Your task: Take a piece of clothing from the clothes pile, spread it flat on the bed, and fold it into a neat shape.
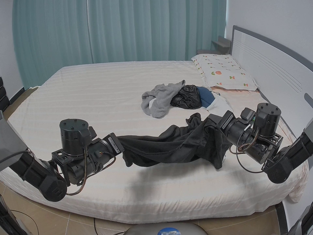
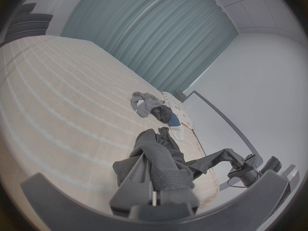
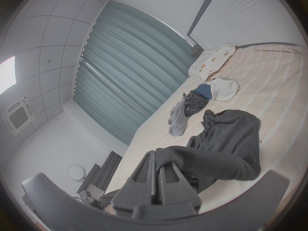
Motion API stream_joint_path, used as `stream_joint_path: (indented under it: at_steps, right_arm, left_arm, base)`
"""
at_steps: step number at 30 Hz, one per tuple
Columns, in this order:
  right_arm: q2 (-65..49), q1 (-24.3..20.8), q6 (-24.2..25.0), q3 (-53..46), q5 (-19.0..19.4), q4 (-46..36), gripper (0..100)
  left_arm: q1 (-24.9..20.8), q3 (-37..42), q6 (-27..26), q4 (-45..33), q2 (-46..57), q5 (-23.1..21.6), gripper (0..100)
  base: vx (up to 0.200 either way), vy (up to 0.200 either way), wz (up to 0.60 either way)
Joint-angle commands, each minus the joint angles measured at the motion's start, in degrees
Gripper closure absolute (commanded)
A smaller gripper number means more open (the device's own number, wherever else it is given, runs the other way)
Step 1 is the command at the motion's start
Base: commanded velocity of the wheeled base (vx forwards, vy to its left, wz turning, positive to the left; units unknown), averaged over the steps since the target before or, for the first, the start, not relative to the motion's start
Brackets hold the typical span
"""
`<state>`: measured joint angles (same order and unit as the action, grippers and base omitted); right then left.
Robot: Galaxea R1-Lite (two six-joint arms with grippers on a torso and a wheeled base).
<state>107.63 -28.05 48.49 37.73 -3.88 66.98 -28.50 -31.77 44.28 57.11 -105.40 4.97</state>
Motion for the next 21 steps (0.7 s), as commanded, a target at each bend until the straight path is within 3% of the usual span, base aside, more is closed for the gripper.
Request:
stream_joint_path:
  at_steps: [1,8,9,21]
  right_arm:
    - [-0.7,0.0,0.0,0.2,-0.1,0.1,100]
    - [-0.5,0.2,-0.2,1.2,-2.5,-0.7,100]
    - [-0.1,0.0,-0.3,1.8,-4.3,-1.0,100]
    - [-0.1,0.4,-1.1,1.9,-4.6,-0.2,100]
  left_arm:
    - [0.2,0.0,0.0,-0.4,1.2,0.0,100]
    - [0.4,0.1,0.0,-0.8,1.7,0.0,100]
    - [0.4,0.1,0.0,-1.0,2.2,0.0,100]
    - [0.6,0.0,0.0,-1.5,3.4,0.0,100]
  base:
    - [0.000,0.200,0.00]
    - [0.000,0.200,0.00]
    - [0.000,0.200,0.00]
    - [0.000,0.200,0.00]
